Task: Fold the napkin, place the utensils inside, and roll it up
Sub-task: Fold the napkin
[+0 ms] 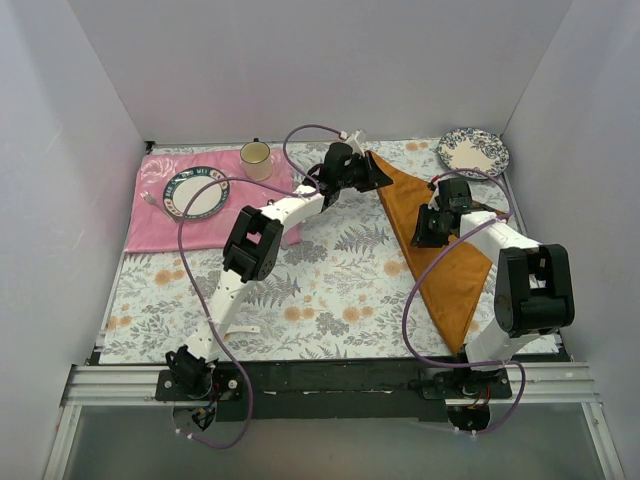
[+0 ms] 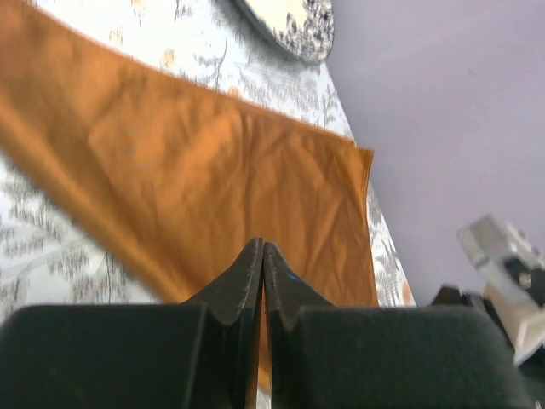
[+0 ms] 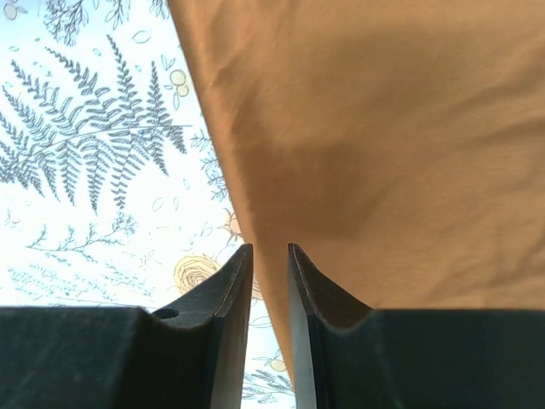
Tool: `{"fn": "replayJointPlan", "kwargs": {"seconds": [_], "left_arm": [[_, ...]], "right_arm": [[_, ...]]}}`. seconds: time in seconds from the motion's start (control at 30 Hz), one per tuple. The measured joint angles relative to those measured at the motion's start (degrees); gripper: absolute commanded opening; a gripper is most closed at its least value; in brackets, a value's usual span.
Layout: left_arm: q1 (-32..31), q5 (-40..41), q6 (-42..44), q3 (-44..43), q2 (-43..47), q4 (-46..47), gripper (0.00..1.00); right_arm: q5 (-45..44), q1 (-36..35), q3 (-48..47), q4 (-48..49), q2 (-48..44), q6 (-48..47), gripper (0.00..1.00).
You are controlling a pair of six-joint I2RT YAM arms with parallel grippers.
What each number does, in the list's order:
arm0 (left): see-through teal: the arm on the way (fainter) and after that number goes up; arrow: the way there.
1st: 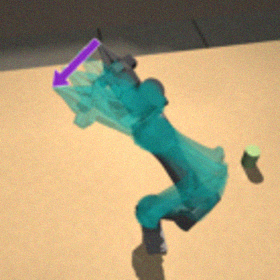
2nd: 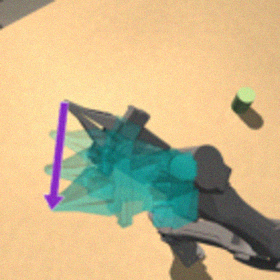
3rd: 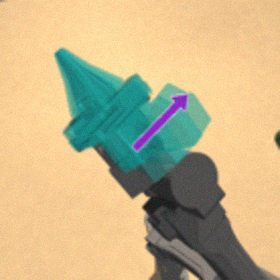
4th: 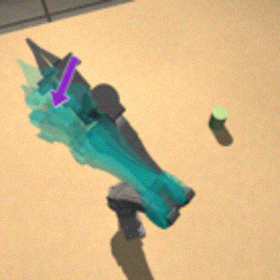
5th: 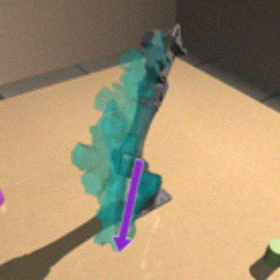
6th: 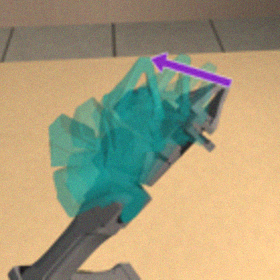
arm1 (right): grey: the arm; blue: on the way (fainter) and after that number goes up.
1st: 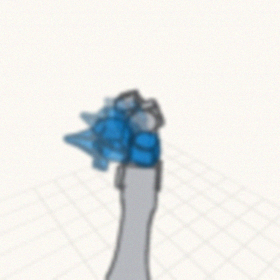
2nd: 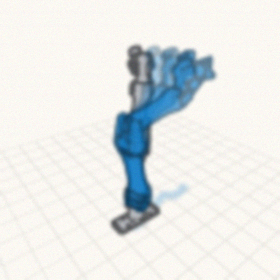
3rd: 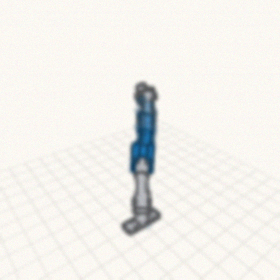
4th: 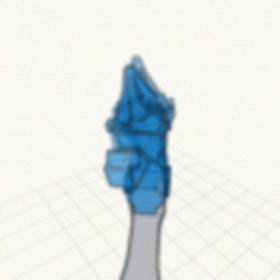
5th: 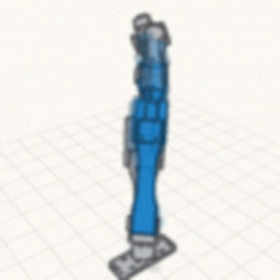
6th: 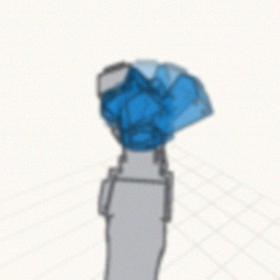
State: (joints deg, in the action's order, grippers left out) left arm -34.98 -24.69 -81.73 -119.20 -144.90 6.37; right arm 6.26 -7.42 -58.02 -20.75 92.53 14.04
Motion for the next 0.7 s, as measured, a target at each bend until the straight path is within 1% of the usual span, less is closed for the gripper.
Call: {"fn": "replayJointPlan", "kwargs": {"seconds": [0.07, 0.17, 0.4, 0.53, 0.7], "left_arm": [[0.00, 0.52, -0.48, -4.81, -3.74, 1.20, 0.00], [0.00, 2.91, -1.27, -7.74, -6.97, 2.25, 0.00], [0.57, 9.70, -5.20, -9.27, -12.96, 4.85, 0.00], [1.66, 10.64, -8.79, -11.08, -16.37, 6.80, 0.00], [3.02, 12.74, -11.58, -11.67, -16.94, 7.48, 0.00]], "right_arm": [[2.01, -0.11, 0.98, 0.44, -0.04, 0.44, 0.29], [3.41, -0.13, 2.45, 0.85, -0.13, 1.09, 0.29], [2.89, -1.51, 5.84, 1.07, -1.86, 3.93, 0.30], [1.18, -1.99, 9.35, 0.42, -5.44, 6.03, 0.30], [-2.82, -1.99, 13.77, -2.10, -11.10, 9.25, 0.31]]}}
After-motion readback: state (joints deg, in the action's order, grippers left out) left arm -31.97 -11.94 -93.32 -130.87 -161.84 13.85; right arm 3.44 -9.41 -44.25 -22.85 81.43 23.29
